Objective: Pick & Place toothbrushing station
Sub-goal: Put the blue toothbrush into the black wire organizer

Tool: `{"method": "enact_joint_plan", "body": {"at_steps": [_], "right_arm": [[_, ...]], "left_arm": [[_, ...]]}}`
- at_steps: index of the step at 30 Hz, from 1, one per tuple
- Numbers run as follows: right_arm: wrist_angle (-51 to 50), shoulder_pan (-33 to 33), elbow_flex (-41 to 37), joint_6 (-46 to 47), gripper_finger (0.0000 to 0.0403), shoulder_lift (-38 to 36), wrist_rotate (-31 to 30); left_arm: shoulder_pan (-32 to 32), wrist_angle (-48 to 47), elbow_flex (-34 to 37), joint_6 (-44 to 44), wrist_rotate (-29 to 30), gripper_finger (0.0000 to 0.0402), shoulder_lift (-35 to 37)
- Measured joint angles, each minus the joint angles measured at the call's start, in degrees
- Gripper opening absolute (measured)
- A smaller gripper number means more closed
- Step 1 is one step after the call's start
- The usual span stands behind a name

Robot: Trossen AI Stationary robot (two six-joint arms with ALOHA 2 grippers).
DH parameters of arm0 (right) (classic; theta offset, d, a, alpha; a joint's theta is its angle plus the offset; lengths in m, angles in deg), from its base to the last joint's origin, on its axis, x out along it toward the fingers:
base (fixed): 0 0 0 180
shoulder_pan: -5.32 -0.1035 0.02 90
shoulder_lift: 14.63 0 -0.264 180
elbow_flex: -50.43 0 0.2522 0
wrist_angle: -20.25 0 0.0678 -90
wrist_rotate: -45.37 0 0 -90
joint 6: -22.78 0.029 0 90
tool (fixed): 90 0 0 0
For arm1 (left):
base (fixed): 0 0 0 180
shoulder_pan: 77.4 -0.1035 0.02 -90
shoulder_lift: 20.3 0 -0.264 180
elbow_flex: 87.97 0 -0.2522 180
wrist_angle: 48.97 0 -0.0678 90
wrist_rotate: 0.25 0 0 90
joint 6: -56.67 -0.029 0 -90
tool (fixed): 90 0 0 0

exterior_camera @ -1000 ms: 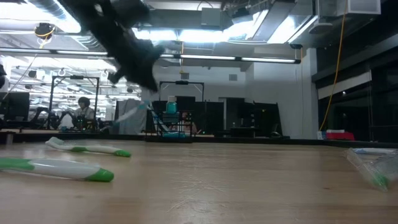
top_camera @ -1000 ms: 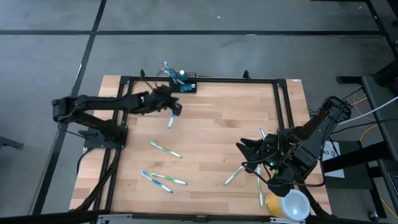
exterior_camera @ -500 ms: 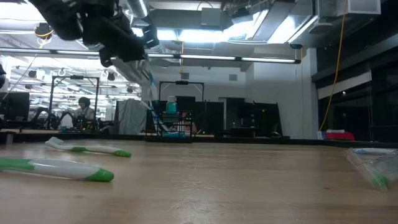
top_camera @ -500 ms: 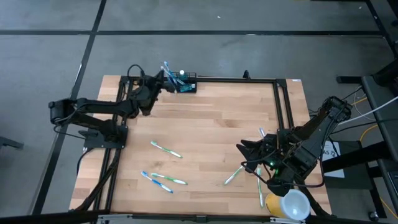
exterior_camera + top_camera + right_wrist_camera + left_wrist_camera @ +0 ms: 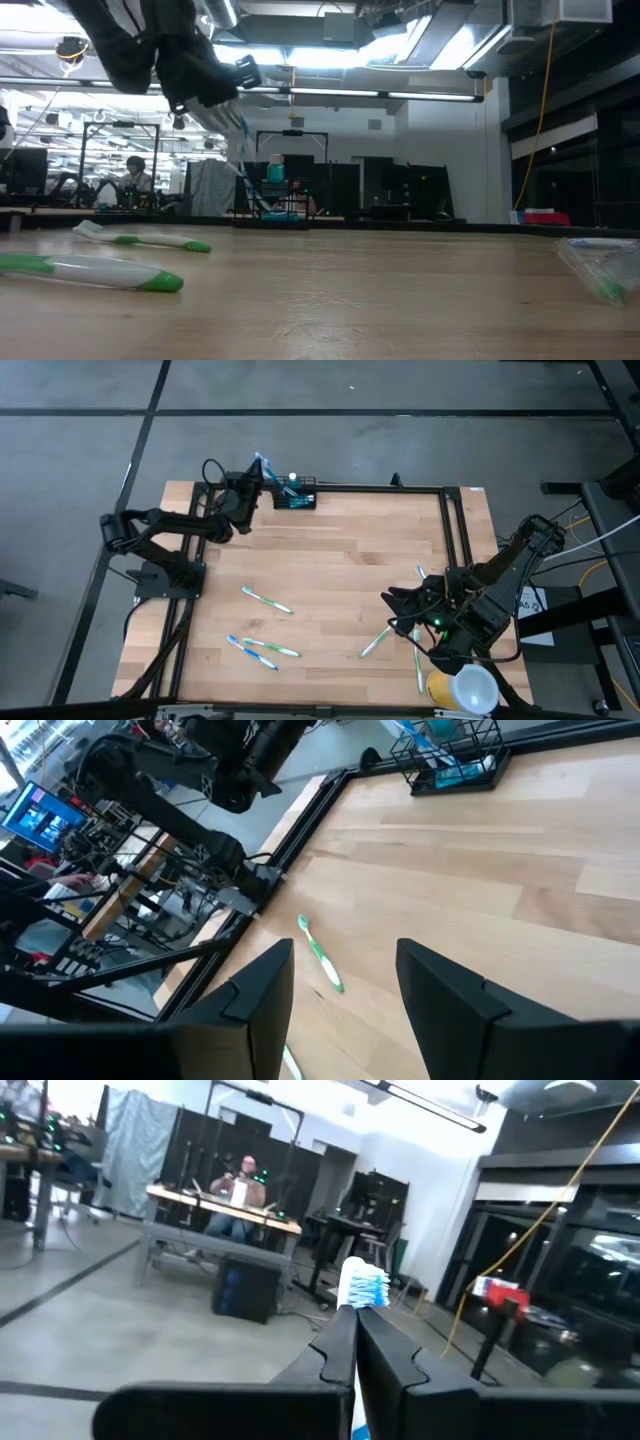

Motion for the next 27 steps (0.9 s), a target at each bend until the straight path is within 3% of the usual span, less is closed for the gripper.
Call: {"method": "enact_joint_plan", "body": {"at_steps": [10, 17, 23, 27], "right_arm": [[-1.1, 0.6, 0.0, 0.4, 0.0181, 0.0, 0.0], [-2.4, 0.6, 0.0, 1.9, 0.0181, 0.0, 0.0], [-2.8, 0.6, 0.0, 2.9, 0.0181, 0.0, 0.0], [-2.9, 0.6, 0.0, 2.9, 0.0181, 0.0, 0.0]], "left_arm": [[-2.9, -7.3, 0.0, 0.8, -1.8, 0.0001, -0.2], [-4.1, -6.7, 0.0, 3.5, -2.9, 0.0001, -5.2], [-3.2, 0.4, 0.0, 1.1, -2.8, 0.0003, -9.4], [-3.2, 0.5, 0.0, 1.0, -4.7, 0.0021, -10.4]]}}
